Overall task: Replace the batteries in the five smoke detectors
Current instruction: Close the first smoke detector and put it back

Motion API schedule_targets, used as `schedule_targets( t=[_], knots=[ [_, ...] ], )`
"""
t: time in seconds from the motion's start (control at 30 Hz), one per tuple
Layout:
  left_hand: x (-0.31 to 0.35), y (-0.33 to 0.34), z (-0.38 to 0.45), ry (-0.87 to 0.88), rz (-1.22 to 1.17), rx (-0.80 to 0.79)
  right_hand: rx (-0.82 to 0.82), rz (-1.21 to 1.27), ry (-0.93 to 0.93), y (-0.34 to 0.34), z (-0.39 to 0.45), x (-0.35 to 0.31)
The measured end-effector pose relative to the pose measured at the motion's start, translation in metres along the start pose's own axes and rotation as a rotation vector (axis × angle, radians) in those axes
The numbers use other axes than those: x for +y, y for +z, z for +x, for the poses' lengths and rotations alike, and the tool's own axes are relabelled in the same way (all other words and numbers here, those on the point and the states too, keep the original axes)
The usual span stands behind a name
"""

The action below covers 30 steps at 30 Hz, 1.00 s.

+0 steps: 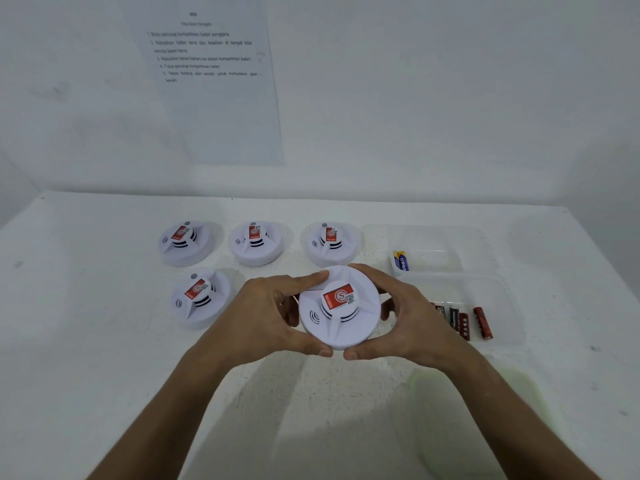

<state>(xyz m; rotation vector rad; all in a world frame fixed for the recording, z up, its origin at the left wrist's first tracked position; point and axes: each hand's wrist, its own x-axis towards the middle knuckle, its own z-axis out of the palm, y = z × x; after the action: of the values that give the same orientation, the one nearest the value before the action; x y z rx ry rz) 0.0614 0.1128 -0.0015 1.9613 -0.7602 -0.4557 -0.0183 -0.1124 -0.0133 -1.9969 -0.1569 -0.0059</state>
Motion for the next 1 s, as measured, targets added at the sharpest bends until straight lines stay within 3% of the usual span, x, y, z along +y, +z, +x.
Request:
schedule_targets(
  t=[0.6,1.0],
  knots=[
    [-0.001,0.0,-0.003,0.018,0.093,0.044,0.01,0.005,0.005,0.003,0.004,0.002],
    [-0.011,0.005,-0.01,-0.002,0.026,0.028,-0.021,0.07,0.018,0.008,0.005,0.004]
  ],
)
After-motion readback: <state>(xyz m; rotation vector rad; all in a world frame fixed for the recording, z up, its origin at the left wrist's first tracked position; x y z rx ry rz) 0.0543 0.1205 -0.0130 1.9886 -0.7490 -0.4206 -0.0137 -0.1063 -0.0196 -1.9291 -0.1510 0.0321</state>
